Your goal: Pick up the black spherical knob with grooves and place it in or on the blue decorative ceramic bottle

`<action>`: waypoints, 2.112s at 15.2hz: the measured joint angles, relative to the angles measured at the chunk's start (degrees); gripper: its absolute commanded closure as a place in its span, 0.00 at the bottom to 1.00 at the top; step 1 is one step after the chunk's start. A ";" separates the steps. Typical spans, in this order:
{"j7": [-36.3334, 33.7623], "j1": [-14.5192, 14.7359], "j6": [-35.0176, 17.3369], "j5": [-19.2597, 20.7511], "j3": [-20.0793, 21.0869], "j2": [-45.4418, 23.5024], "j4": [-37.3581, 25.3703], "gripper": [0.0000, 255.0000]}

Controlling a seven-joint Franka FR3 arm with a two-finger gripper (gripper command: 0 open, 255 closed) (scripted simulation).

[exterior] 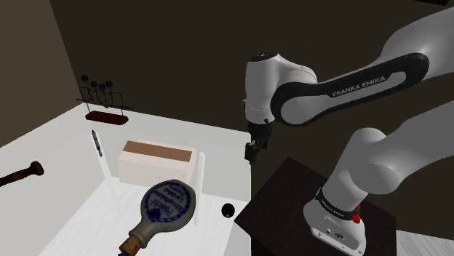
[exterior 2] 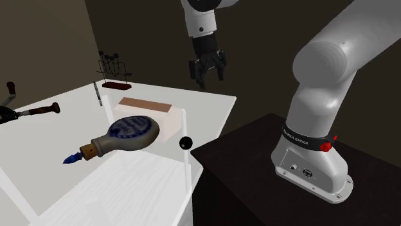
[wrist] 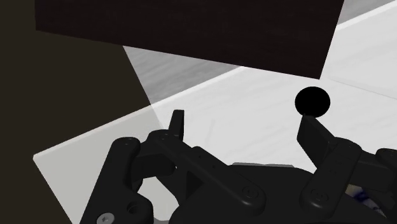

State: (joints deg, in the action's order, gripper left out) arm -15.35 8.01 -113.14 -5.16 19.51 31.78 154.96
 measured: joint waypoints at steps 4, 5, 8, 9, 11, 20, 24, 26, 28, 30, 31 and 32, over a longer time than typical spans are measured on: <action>-5.09 0.23 -7.60 0.10 4.56 -8.71 -0.53 0.00; -6.53 0.42 -8.82 0.20 5.68 -10.47 -0.92 0.00; -11.69 -0.17 -14.22 2.62 9.13 -18.56 -2.78 0.00; -13.49 -0.46 -15.62 3.91 10.03 -21.25 -3.70 0.00; -18.62 -0.56 -19.29 7.37 12.16 -27.74 -5.33 0.00; -32.42 1.71 -26.90 21.02 11.38 -44.02 -9.80 0.00; -34.42 2.34 -29.23 23.94 9.93 -46.65 -9.54 0.00; -34.64 2.45 -29.43 24.22 9.79 -46.91 -9.57 0.00; -34.69 2.47 -29.49 24.29 9.76 -46.96 -9.55 0.00; -34.70 2.47 -29.51 24.30 9.75 -46.97 -9.54 0.00; -34.70 2.47 -29.51 24.30 9.75 -46.97 -9.54 1.00; -34.70 2.47 -29.51 24.30 9.75 -46.97 -9.54 1.00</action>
State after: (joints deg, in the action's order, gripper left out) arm -50.05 10.48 -142.65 19.14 29.27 -15.19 145.41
